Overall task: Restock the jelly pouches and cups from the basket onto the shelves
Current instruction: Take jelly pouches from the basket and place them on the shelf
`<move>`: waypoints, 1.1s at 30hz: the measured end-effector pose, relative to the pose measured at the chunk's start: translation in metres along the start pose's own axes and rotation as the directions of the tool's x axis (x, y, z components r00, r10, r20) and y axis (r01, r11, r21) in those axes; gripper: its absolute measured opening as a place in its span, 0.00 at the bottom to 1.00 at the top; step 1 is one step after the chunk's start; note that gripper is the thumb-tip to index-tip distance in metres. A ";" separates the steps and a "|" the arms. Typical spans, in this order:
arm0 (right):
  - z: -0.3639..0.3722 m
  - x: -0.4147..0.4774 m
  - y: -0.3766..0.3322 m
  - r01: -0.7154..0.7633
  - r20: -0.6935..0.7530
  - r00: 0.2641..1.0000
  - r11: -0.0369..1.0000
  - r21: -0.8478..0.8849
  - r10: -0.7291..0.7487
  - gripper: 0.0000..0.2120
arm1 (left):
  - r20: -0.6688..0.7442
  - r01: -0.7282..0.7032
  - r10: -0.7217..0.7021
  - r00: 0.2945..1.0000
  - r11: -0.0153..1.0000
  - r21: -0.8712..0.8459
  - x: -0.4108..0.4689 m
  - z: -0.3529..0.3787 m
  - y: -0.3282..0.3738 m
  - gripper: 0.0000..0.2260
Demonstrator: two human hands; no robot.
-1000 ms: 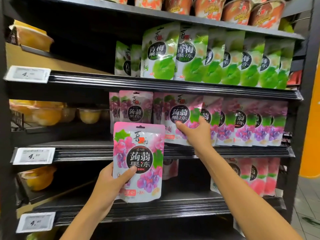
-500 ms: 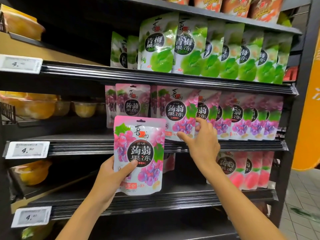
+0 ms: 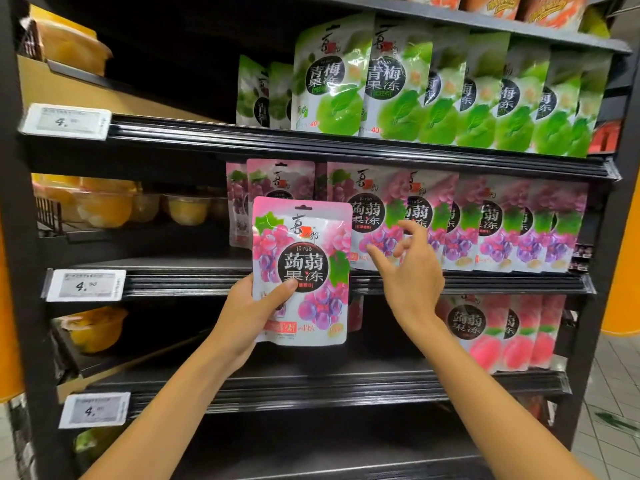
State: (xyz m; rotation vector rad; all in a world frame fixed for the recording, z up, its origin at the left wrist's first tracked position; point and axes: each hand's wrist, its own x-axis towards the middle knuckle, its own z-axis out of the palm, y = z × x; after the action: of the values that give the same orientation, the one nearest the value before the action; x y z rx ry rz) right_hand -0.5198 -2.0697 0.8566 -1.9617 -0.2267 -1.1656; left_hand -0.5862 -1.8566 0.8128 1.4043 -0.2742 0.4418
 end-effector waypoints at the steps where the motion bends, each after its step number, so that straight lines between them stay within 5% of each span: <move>1: -0.002 -0.003 -0.006 -0.001 0.085 0.996 0.985 0.170 -0.014 0.22 | 0.000 -0.009 0.009 1.000 1.000 -0.007 0.003 0.001 0.001 0.21; 4: -0.006 -0.012 -0.027 -0.202 0.461 0.887 0.875 0.439 -0.027 0.19 | 0.011 -0.043 0.043 0.999 0.999 -0.020 0.015 0.007 0.009 0.19; 7: 0.000 -0.008 -0.037 -0.357 0.588 0.809 0.787 0.503 -0.009 0.19 | 0.002 -0.056 0.056 0.998 0.998 -0.008 0.030 0.014 0.019 0.20; 13: 0.008 0.023 -0.044 -0.418 0.470 0.871 0.724 0.549 0.146 0.13 | -0.238 -0.168 0.219 0.946 0.962 0.217 0.047 0.021 0.037 0.21; 17: 0.022 0.027 -0.046 -0.369 0.391 0.902 0.795 0.482 0.182 0.26 | -0.062 -0.244 0.314 0.947 0.833 0.496 0.040 0.028 0.027 0.15; 21: 0.032 0.024 -0.049 -0.316 0.276 0.939 0.831 0.458 0.205 0.22 | 0.030 -0.300 0.390 0.920 0.654 0.694 0.036 0.038 0.016 0.20; 27: 0.031 0.019 -0.040 -0.167 0.245 0.967 0.899 0.405 0.069 0.16 | 0.143 -0.297 0.306 0.941 0.545 0.785 0.035 0.049 0.008 0.22; 33: 0.020 0.014 -0.024 -0.024 0.113 0.994 0.965 0.263 -0.006 0.18 | 0.179 -0.329 0.383 0.906 0.372 0.868 0.031 0.054 -0.005 0.24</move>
State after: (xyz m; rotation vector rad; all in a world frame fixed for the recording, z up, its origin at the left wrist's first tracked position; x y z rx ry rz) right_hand -0.5115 -2.0431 0.8759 -1.7913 -0.4111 -0.9646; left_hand -0.5519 -1.9062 0.8304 2.4005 -0.3217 1.1100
